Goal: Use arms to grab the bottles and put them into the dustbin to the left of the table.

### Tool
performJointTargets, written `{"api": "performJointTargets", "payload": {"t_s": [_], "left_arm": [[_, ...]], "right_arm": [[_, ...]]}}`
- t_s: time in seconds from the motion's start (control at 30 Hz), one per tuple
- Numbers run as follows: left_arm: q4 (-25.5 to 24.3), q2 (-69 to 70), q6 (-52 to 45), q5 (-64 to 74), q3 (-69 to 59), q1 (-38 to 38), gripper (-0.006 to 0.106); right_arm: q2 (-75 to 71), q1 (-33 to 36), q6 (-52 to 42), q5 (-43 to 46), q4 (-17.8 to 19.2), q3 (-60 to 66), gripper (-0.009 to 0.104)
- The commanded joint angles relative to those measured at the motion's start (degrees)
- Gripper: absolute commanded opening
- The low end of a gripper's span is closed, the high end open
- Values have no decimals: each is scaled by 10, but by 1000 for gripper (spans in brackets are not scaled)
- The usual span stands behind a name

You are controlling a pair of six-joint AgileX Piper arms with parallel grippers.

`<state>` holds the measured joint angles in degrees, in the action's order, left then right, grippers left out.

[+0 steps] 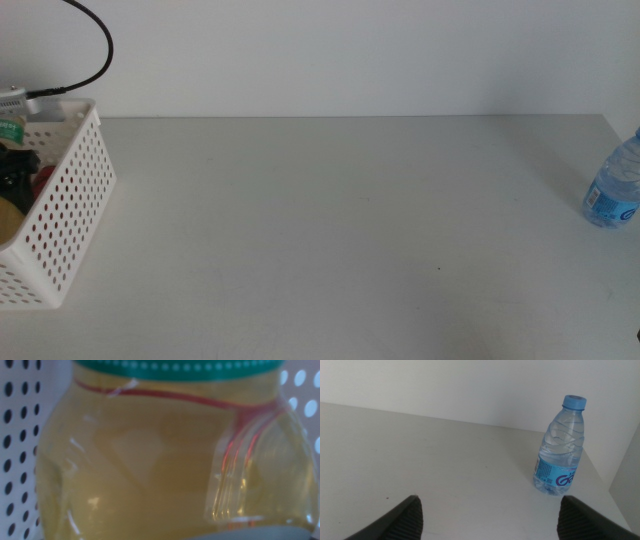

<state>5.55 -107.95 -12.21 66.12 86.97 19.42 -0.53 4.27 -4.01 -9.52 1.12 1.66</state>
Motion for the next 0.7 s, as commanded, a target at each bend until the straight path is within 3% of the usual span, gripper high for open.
{"api": "performJointTargets", "payload": {"t_s": [0.0, 0.2, 0.27, 0.67], "left_arm": [[19, 37, -9, -13, 25, 0, 21], [21, 39, -42, -8, 25, 0, 77], [21, 44, -46, -2, 26, 0, 91], [76, 165, -43, 10, 40, -26, 93]], "right_arm": [[8, -4, -2, 46, 5, -5, 94], [8, -4, -2, 46, 5, -5, 94], [8, -4, -2, 46, 5, -5, 94], [8, -4, -2, 46, 5, -5, 94]]}}
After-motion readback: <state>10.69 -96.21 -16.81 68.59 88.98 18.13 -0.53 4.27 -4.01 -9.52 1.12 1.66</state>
